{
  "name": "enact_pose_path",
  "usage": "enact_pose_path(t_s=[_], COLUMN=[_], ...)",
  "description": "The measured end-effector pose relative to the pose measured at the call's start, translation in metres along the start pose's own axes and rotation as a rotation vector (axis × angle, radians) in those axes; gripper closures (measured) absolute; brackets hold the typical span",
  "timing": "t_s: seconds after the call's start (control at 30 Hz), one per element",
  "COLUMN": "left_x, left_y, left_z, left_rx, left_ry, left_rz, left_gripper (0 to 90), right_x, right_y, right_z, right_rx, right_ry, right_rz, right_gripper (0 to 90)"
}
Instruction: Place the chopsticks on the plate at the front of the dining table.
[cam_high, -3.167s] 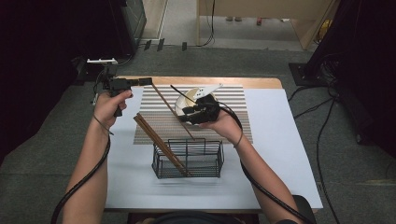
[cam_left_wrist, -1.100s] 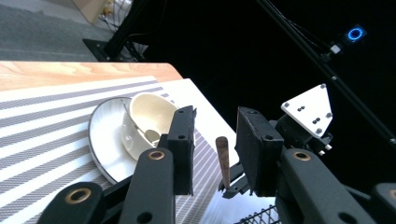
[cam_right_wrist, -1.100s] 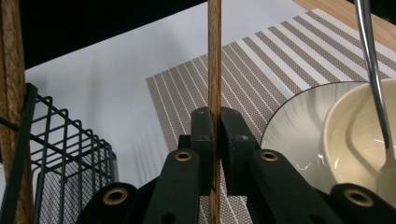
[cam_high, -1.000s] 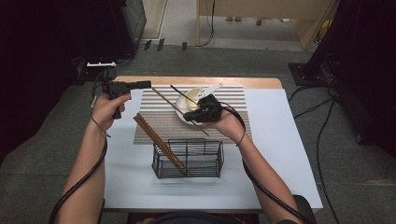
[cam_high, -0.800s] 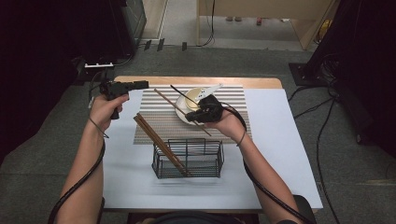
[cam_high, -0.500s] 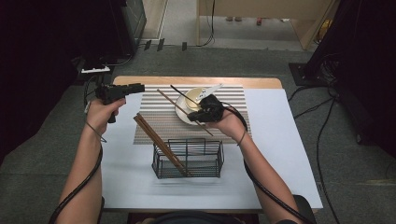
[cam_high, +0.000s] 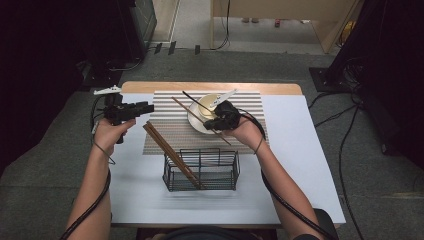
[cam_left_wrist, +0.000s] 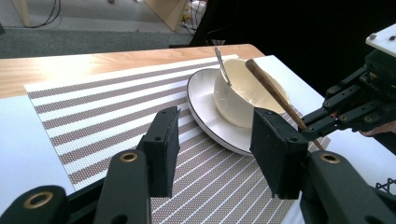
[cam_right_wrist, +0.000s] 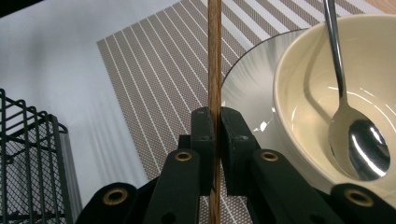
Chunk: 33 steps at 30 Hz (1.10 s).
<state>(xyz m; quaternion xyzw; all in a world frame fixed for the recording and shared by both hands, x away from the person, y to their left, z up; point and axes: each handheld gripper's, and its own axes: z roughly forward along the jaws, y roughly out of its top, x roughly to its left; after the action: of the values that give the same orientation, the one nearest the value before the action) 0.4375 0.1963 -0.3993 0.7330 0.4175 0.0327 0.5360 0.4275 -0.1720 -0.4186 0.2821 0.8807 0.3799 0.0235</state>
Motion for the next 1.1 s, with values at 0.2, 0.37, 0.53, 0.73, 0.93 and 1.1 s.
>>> enact_pose_path(t_s=[0.2,0.37,0.53,0.73,0.93,1.1], left_x=[0.001,0.002,0.004,0.005,0.006,0.006], left_y=[-0.008,-0.013,-0.017,-0.019,-0.021,-0.021], left_z=[0.001,0.002,0.005,0.007,0.006,0.007], left_rx=[0.011,0.012,0.018,0.017,0.012,0.015], left_ry=[0.013,0.024,0.019,0.015,0.013,0.012], left_rz=[0.006,0.018,0.011,0.002,-0.005,-0.003], left_gripper=[50.3,49.6,49.5,49.5,49.6,49.6], right_x=[-0.001,-0.002,-0.004,-0.009,-0.011,-0.014], right_y=[-0.001,-0.002,-0.002,0.002,0.003,0.002], right_z=[0.004,0.011,0.020,0.023,0.027,0.031], right_rx=[0.022,0.028,0.048,0.046,0.054,0.066], right_ry=[-0.008,-0.005,-0.011,-0.017,-0.025,-0.030], right_rz=[0.010,0.014,0.012,0.016,0.005,0.002], right_gripper=[86.0,85.9,85.9,85.9,85.9,85.9])
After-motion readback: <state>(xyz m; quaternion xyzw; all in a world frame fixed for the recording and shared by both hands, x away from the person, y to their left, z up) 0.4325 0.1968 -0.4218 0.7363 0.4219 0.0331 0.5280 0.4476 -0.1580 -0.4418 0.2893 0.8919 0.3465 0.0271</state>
